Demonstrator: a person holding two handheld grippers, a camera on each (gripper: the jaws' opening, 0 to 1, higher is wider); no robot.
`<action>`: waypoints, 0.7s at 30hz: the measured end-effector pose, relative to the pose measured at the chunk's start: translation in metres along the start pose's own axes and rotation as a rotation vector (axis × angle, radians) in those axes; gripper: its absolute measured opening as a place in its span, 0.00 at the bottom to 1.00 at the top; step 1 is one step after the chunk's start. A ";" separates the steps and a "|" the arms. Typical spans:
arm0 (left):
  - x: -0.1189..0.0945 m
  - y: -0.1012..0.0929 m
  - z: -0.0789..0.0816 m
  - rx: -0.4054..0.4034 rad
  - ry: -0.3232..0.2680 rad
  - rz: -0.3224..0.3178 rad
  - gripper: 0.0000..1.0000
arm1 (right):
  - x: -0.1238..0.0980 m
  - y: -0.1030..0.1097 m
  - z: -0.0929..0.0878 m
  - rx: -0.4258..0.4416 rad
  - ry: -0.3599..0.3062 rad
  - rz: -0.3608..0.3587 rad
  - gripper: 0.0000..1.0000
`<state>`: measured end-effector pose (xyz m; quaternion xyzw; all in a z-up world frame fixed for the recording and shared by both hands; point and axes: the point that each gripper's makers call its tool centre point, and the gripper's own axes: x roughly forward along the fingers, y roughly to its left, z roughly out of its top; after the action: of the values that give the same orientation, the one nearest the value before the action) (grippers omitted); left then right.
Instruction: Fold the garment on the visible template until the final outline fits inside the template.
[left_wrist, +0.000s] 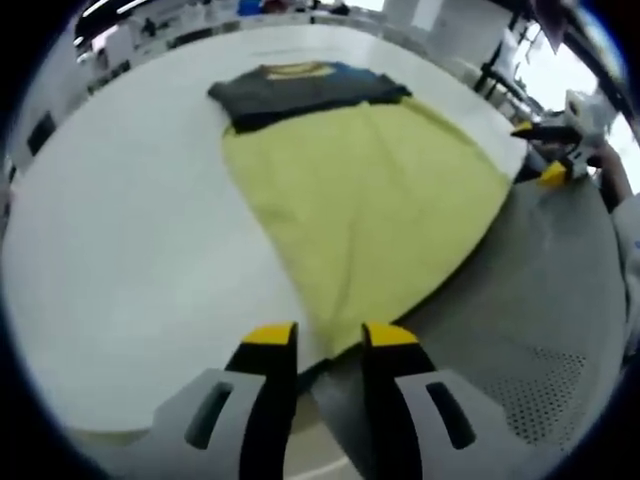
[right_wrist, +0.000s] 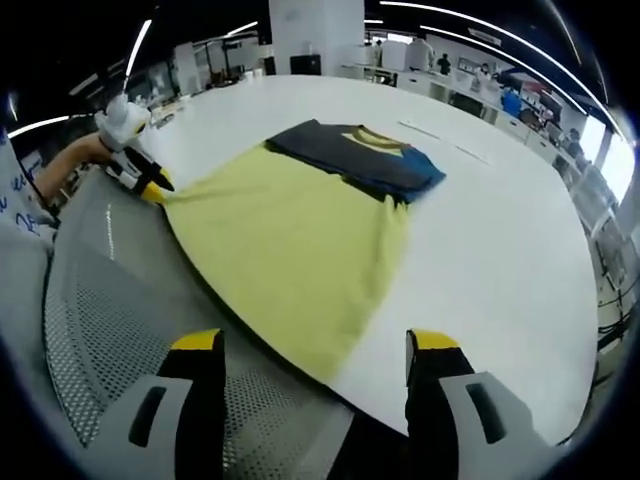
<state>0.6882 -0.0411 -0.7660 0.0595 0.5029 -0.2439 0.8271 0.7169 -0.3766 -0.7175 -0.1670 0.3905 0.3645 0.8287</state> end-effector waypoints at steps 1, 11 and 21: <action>0.000 0.000 0.000 0.000 0.000 0.002 0.22 | 0.000 0.000 0.000 0.001 0.000 -0.002 0.73; 0.004 0.004 -0.004 0.005 0.030 0.017 0.20 | -0.001 -0.002 -0.003 0.006 0.005 -0.012 0.72; 0.007 0.002 -0.005 0.006 0.035 0.018 0.14 | -0.001 -0.001 -0.006 0.010 0.013 -0.008 0.72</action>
<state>0.6883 -0.0399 -0.7748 0.0708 0.5162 -0.2369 0.8200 0.7139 -0.3808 -0.7211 -0.1666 0.3971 0.3582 0.8284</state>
